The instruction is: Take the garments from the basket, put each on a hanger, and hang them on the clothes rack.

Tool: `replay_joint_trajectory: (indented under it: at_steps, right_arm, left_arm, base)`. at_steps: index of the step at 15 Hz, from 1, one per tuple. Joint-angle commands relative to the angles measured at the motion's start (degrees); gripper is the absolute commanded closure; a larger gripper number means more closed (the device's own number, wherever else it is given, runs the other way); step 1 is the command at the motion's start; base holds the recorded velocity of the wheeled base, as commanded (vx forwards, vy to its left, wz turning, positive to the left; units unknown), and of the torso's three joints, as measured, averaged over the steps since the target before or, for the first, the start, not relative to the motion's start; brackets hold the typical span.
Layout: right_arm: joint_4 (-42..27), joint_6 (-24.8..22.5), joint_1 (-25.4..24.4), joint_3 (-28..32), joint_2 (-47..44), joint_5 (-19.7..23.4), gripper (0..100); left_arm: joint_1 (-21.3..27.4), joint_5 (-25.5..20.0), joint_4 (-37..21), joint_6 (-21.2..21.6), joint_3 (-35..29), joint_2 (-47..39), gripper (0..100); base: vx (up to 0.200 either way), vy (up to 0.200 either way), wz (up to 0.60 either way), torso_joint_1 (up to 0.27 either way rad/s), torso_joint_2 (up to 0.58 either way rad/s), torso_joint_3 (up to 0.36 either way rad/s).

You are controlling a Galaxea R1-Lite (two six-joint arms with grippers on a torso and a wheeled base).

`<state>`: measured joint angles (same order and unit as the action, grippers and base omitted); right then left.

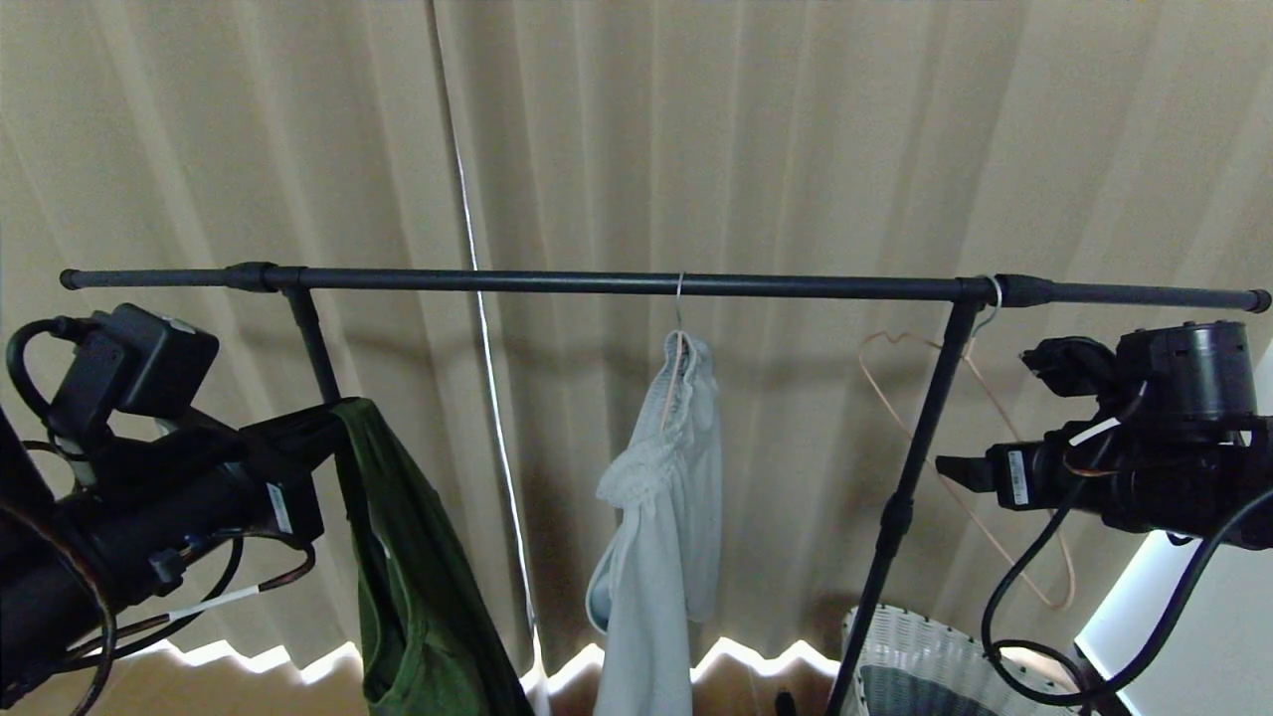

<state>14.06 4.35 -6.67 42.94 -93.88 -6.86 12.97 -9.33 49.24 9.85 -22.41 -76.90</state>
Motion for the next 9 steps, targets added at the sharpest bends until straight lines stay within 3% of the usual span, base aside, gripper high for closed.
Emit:
replay_joint_trajectory:
  at_steps: [1, 7, 8, 9]
  right_arm:
    - [0.18, 0.04, -0.01, 0.22, -1.83, -0.08, 0]
    - [0.18, -0.13, 1.39, 1.01, -2.18, -0.17, 0]
    - [0.18, -0.13, 1.57, 1.01, -2.18, -0.17, 100]
    - [0.18, -0.13, 1.57, 1.01, -2.10, -0.17, 100]
  left_arm:
    - [0.04, 0.01, -0.02, -0.01, 0.17, 0.96, 100]
    - [-0.05, 0.01, -0.02, -0.01, 0.17, 0.96, 100]
    - [-0.05, 0.01, -0.02, -0.01, 0.17, 0.96, 100]
    - [-0.14, 0.01, -0.02, -0.01, 0.17, 0.96, 100]
  base:
    - [0.000, 0.000, 0.00, 0.000, 0.00, 0.000]
    - [0.000, 0.000, 0.00, 0.000, 0.00, 0.000]
    - [0.000, 0.000, 0.00, 0.000, 0.00, 0.000]
    - [0.000, 0.000, 0.00, 0.000, 0.00, 0.000]
